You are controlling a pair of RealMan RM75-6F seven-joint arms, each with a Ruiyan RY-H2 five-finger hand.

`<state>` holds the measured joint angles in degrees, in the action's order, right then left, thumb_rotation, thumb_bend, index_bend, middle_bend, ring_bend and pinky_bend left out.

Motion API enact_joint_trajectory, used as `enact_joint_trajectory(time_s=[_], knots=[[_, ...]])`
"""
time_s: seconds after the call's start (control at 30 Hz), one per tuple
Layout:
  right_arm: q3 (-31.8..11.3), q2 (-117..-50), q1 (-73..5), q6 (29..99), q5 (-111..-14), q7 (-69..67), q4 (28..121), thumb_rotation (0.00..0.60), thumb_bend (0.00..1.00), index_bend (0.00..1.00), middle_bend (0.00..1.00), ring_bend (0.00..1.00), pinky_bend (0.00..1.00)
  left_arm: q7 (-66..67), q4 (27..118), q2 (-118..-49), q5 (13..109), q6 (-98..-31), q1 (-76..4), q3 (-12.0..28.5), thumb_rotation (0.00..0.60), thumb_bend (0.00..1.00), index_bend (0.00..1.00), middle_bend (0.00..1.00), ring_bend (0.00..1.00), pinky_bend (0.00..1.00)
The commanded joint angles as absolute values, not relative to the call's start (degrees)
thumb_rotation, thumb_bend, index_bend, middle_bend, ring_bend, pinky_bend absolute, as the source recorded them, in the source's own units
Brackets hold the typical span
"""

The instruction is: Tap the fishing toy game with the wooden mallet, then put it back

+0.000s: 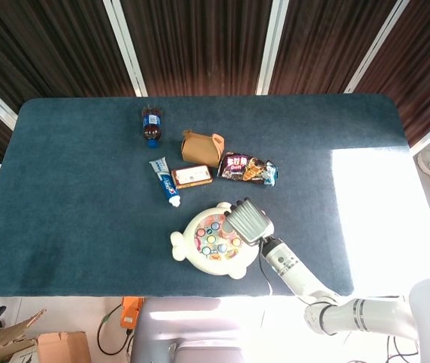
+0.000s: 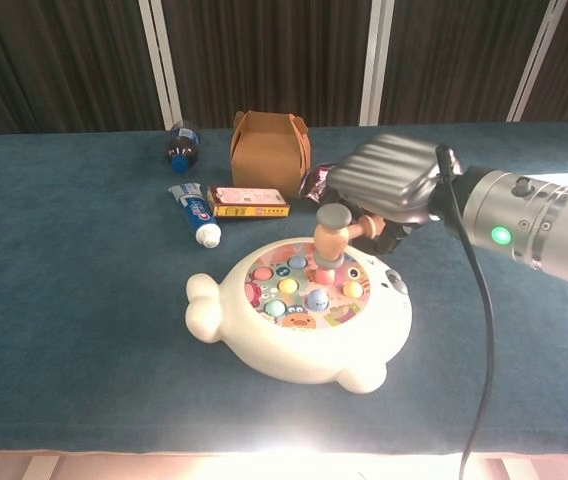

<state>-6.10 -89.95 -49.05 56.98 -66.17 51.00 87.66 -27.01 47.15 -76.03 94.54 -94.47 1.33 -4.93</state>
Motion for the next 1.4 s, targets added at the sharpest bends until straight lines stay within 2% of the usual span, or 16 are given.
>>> enact_joint_trajectory(time_s=[0.03, 0.47, 0.8, 0.97, 1.13, 1.4], knots=[[-5.6, -90.0, -49.1, 56.9, -66.4, 51.2, 87.5, 0.6, 0.49, 0.99, 0.66, 0.54, 0.64, -27.1, 47.1, -76.1, 94.6, -94.4, 1.3, -5.0, 0.6, 0.14, 0.0, 0.0, 0.0, 0.07], [-5.5, -89.7, -48.9, 57.7, -66.3, 51.0, 87.5, 0.6, 0.49, 0.99, 0.66, 0.54, 0.65, -27.1, 47.1, -76.0, 94.7, -94.7, 1.3, -5.0, 0.6, 0.14, 0.0, 0.0, 0.0, 0.07], [-5.2, -83.6, -43.0, 64.1, -70.8, 38.1, 87.0, 0.6, 0.49, 0.99, 0.66, 0.54, 0.65, -27.8, 46.6, -76.1, 94.8, -95.4, 1.6, -5.0, 0.6, 0.14, 0.0, 0.0, 0.0, 0.07], [-2.9, -83.2, -39.2, 64.4, -73.1, 27.5, 79.0, 0.6, 0.49, 0.99, 0.66, 0.55, 0.65, -26.7, 47.0, -76.1, 95.4, -95.5, 1.3, -5.2, 0.6, 0.14, 0.0, 0.0, 0.0, 0.07], [-0.9, -86.4, -36.7, 64.5, -76.4, 18.0, 68.8, 0.6, 0.49, 0.99, 0.66, 0.56, 0.66, -25.1, 48.2, -75.8, 95.8, -95.6, 1.3, -5.4, 0.6, 0.14, 0.0, 0.0, 0.0, 0.07], [-0.6, -92.4, -34.8, 63.5, -79.0, 7.0, 55.1, 0.6, 0.49, 0.97, 0.66, 0.57, 0.67, -24.8, 48.9, -75.4, 95.4, -95.0, 1.3, -5.4, 0.6, 0.14, 0.0, 0.0, 0.0, 0.07]])
